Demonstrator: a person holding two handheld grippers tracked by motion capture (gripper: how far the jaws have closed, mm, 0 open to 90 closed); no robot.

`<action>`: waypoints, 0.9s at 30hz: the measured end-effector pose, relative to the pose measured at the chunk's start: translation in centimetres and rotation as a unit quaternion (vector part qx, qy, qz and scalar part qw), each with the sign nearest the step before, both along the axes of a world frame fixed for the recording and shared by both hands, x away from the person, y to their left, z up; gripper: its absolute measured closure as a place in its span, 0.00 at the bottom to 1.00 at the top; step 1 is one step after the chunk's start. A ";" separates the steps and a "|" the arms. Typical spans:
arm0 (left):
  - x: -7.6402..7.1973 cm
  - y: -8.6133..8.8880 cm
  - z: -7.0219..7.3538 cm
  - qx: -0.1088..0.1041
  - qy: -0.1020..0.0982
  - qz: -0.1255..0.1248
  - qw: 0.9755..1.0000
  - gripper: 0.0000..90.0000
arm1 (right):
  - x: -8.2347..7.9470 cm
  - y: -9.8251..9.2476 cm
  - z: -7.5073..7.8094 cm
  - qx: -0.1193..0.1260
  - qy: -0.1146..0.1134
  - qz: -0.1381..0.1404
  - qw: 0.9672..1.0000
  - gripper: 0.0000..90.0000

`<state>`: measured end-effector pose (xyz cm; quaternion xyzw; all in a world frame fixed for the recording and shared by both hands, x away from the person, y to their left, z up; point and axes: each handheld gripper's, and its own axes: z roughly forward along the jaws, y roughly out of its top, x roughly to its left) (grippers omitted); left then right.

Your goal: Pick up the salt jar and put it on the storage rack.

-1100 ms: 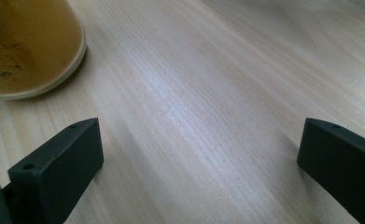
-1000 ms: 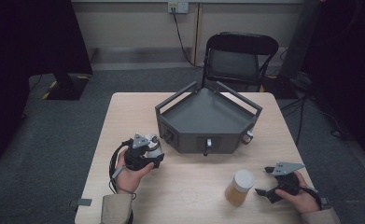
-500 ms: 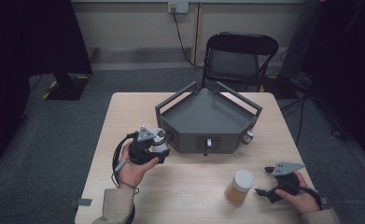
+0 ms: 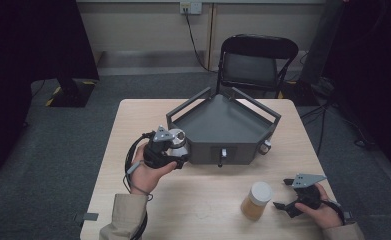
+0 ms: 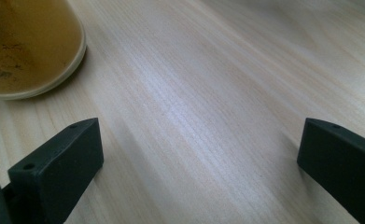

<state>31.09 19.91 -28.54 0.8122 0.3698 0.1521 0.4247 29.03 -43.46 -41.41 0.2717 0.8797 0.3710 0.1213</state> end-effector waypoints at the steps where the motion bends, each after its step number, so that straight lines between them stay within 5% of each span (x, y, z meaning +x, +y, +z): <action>1: 0.1 0.0 0.1 -0.003 0.001 -0.001 1.000 0.35 | 0.0 0.0 0.0 0.000 0.000 0.000 1.000 0.00; 27: 3.3 -3.9 3.4 0.027 -0.006 -0.005 1.000 0.35 | 0.0 0.0 0.0 0.000 0.000 0.000 1.000 0.00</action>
